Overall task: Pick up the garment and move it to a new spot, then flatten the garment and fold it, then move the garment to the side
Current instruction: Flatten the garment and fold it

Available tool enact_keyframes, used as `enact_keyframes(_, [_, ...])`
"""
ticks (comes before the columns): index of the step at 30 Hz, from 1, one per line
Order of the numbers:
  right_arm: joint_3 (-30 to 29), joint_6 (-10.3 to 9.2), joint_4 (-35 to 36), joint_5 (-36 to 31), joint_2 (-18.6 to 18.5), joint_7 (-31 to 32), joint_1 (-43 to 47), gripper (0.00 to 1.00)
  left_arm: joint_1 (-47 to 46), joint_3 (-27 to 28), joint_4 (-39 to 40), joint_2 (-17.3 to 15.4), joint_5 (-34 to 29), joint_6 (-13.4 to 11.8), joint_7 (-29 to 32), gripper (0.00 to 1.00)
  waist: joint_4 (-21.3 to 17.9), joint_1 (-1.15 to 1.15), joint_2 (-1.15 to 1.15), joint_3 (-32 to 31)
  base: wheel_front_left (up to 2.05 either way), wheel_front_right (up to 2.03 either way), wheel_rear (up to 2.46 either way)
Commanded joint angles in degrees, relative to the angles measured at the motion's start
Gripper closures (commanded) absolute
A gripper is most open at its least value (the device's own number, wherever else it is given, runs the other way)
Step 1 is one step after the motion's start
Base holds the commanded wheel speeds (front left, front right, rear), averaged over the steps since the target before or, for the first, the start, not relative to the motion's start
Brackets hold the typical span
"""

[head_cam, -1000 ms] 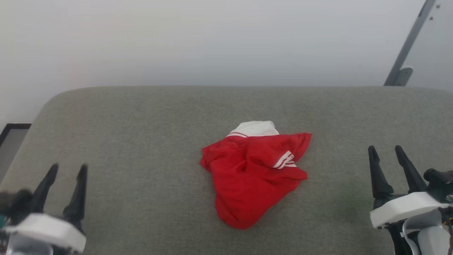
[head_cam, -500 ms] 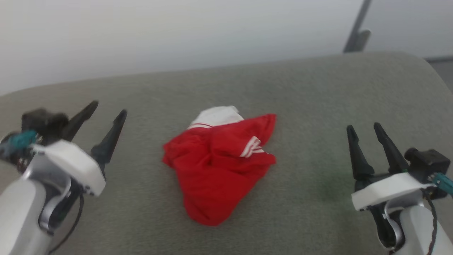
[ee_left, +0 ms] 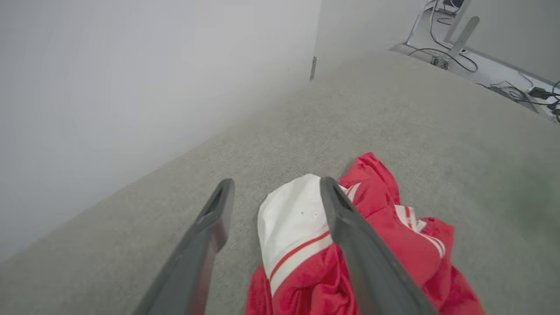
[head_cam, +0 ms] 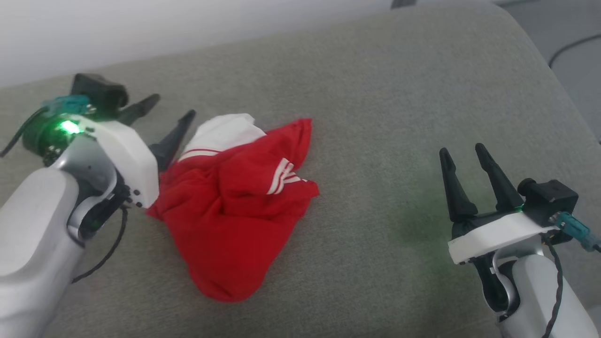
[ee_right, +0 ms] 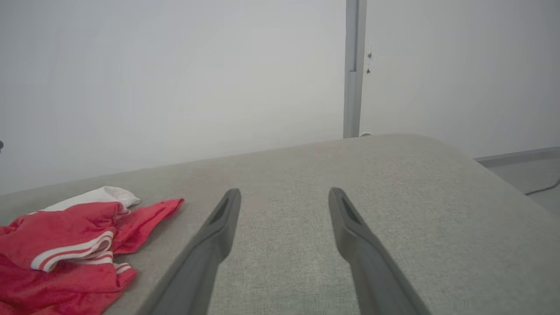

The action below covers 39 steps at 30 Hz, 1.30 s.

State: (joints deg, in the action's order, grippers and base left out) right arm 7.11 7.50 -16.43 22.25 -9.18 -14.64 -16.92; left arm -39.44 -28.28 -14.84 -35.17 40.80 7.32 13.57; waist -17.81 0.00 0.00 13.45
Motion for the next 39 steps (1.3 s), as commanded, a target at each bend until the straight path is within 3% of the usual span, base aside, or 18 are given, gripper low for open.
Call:
enact_keyframes(1, [0.1,-0.02,-0.1,0.2,0.3,-0.5,-0.7,0.00,-1.4,-0.8,-1.0,0.1,1.3,0.1,0.8,0.00,-1.3,0.00,0.00,1.6,0.00,0.00,0.00])
enact_keyframes(10, [0.4,-0.02,-0.4,0.5,0.2,-0.6,-1.5,0.00,-8.2,-8.5,-9.8,1.7,4.6,0.1,11.2,0.00,-0.6,0.00,0.00,3.6,0.00,0.00,0.00])
enact_keyframes(19, [1.1,-0.02,-0.4,1.0,0.5,-0.6,-3.6,0.00,-15.5,-13.8,-23.6,7.5,4.7,0.1,18.5,0.00,0.3,0.00,0.00,6.2,0.00,0.00,0.00])
enact_keyframes(20, [1.1,-0.02,-0.4,1.0,0.6,-0.6,-3.6,0.00,-16.1,-14.0,-24.7,8.1,4.9,0.1,18.6,0.05,0.2,0.00,0.00,6.4,0.00,0.00,0.00])
enact_keyframes(21, [1.2,-0.02,-0.3,1.1,0.6,-0.6,-3.8,0.00,-16.3,-14.3,-25.6,8.7,5.3,0.1,18.4,0.93,0.2,0.00,0.00,6.6,0.00,0.00,0.00])
enact_keyframes(22, [1.2,-0.02,-0.2,1.2,0.5,-0.6,-3.9,0.00,-16.4,-14.4,-26.7,9.2,5.8,0.1,18.6,1.00,0.2,0.00,0.00,6.8,0.00,0.00,0.00])
enact_keyframes(30, [0.3,-0.02,0.1,1.2,0.0,-0.6,-3.4,0.00,-18.1,-14.5,-29.5,9.4,8.6,0.1,16.0,1.00,1.1,0.00,0.00,6.9,0.00,0.00,0.00])
enact_keyframes(39, [-1.1,-0.02,-0.1,0.0,-0.6,-0.6,-2.0,0.00,-16.3,-12.0,-27.8,6.1,10.6,-0.4,9.7,1.00,4.8,0.00,0.00,4.5,0.00,0.00,0.00])
